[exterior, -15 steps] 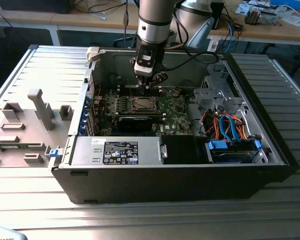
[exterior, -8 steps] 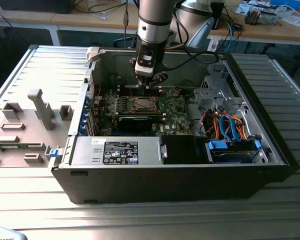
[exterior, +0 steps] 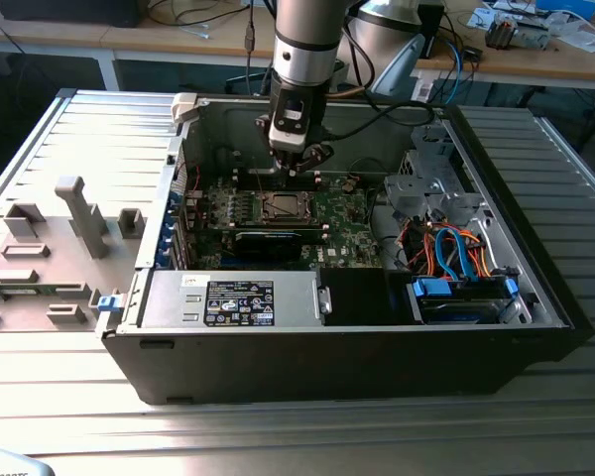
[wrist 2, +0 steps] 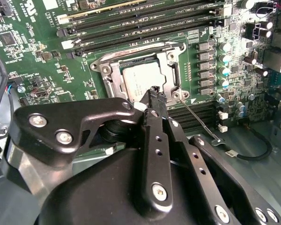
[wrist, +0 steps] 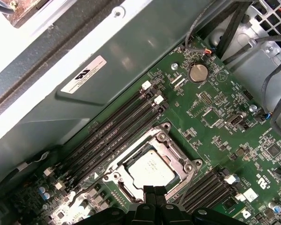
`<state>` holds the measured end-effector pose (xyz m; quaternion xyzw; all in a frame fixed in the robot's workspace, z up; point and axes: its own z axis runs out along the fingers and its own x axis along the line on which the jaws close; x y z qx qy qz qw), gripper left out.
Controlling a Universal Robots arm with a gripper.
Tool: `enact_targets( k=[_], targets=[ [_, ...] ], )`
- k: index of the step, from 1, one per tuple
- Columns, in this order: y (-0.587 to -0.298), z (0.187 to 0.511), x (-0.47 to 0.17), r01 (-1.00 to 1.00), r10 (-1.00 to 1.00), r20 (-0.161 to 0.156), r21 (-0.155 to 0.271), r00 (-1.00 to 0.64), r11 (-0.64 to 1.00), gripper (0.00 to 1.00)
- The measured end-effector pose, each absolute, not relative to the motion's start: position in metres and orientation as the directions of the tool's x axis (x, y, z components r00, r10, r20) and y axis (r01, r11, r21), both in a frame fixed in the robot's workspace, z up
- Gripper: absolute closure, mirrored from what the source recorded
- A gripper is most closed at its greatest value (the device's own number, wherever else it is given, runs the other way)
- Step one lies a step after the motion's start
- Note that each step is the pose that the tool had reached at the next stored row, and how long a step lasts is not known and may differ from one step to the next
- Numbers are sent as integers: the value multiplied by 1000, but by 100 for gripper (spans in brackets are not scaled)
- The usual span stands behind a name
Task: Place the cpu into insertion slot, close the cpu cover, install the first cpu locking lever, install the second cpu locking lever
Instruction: 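Install the first cpu locking lever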
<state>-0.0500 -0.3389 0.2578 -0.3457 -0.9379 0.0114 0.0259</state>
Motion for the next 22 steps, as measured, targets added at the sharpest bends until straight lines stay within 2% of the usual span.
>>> enact_targets(
  k=[22],
  targets=[
    [-339,258,-50,601,603,41,-39,-797,798,89]
  ],
)
